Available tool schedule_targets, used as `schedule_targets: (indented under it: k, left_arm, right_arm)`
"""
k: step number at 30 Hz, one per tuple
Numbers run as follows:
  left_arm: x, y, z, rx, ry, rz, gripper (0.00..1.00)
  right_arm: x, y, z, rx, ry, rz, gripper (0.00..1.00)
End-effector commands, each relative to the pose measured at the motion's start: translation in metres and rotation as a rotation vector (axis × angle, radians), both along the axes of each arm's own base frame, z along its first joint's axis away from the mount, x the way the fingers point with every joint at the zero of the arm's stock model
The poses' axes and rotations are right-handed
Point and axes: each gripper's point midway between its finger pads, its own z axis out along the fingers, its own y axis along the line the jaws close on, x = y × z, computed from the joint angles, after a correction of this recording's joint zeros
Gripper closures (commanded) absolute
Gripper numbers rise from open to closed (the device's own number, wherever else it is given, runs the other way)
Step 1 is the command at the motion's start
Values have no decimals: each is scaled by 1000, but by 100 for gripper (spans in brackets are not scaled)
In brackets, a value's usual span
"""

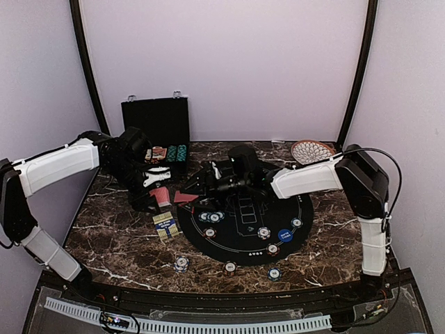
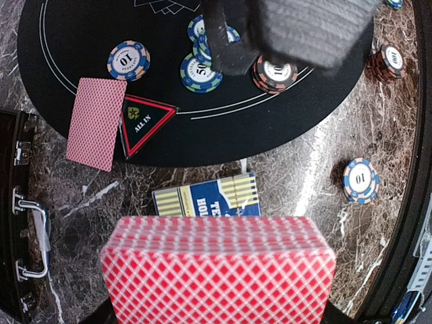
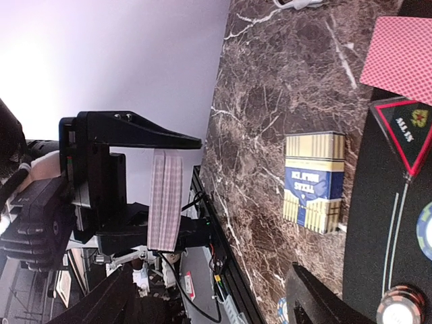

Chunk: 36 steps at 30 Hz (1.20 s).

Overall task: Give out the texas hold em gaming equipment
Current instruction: Pick up the poker card from the face-down deck piles.

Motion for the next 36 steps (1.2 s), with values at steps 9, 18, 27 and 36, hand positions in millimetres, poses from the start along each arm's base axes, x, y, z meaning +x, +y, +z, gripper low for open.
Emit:
schedule_targets:
  k: [9, 18, 27, 36]
  left_arm:
    - [-3, -13, 17, -45, 12, -18, 82]
    - [-2, -17, 17, -43, 10, -21, 82]
    - [1, -22, 17, -44, 11, -24, 82]
    - [1, -21, 19, -36, 6, -26, 82]
  right_arm:
    - [-6, 37, 16, 88, -15, 94, 25]
    - [-9, 54, 11, 93, -4, 133, 25]
    - [-10, 68, 1, 78, 24, 177, 26]
    - [-3, 68, -12, 55, 51, 156, 30]
